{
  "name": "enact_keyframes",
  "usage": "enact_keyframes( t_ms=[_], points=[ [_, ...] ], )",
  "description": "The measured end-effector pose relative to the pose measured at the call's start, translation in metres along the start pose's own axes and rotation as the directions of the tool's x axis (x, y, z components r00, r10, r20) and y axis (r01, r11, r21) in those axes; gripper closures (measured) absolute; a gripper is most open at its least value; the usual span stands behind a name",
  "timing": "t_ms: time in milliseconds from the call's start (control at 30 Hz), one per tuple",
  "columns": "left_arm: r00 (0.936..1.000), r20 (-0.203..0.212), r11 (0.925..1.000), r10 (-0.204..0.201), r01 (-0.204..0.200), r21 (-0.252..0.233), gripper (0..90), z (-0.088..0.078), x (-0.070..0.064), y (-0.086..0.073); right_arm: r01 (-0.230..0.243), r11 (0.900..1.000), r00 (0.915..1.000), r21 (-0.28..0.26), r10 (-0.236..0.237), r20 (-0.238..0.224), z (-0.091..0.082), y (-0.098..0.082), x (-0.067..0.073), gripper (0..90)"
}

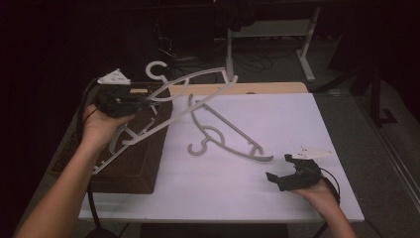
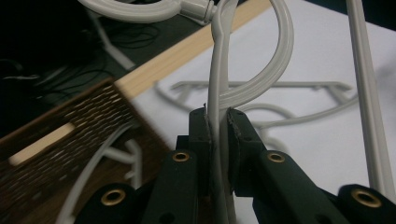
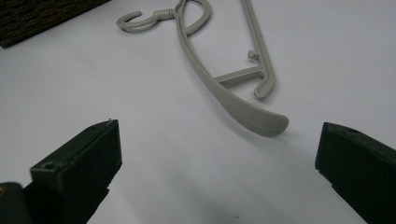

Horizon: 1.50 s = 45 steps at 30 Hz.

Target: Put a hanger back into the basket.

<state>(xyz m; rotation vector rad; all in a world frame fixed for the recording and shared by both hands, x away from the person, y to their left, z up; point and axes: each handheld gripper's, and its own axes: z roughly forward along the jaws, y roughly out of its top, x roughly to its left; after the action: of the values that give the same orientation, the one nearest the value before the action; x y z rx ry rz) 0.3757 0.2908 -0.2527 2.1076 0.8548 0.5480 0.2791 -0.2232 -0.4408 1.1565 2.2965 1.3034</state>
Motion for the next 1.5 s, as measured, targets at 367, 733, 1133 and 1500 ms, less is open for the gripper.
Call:
enact_keyframes(
  t_ms=[367, 733, 1133, 1500],
  points=[
    [0.9827, -0.169, 0.9967, -0.076, 0.080, 0.015, 82.0, -0.034, 0.060, -0.056, 0.001, 1.000, 1.0000, 0.004, -0.001, 0.000, 0.001, 0.000, 0.000, 0.3],
    [0.9574, -0.265, 0.9880, -0.114, 0.137, 0.070, 81.9, -0.031, 0.096, -0.110, 0.000, 1.000, 1.0000, 0.009, 0.000, 0.003, 0.002, 0.000, 0.000, 0.3],
    [0.9448, -0.303, 0.9760, -0.124, 0.171, 0.135, 81.6, -0.016, 0.106, -0.131, -0.004, 1.000, 1.0000, 0.011, 0.004, 0.003, 0.002, 0.000, -0.001, 0.3],
    [0.9527, -0.279, 0.9688, -0.121, 0.174, 0.176, 70.6, -0.007, 0.108, -0.138, -0.002, 1.000, 1.0000, 0.013, 0.002, 0.003, 0.003, 0.000, -0.001, 0.3]
  ],
)
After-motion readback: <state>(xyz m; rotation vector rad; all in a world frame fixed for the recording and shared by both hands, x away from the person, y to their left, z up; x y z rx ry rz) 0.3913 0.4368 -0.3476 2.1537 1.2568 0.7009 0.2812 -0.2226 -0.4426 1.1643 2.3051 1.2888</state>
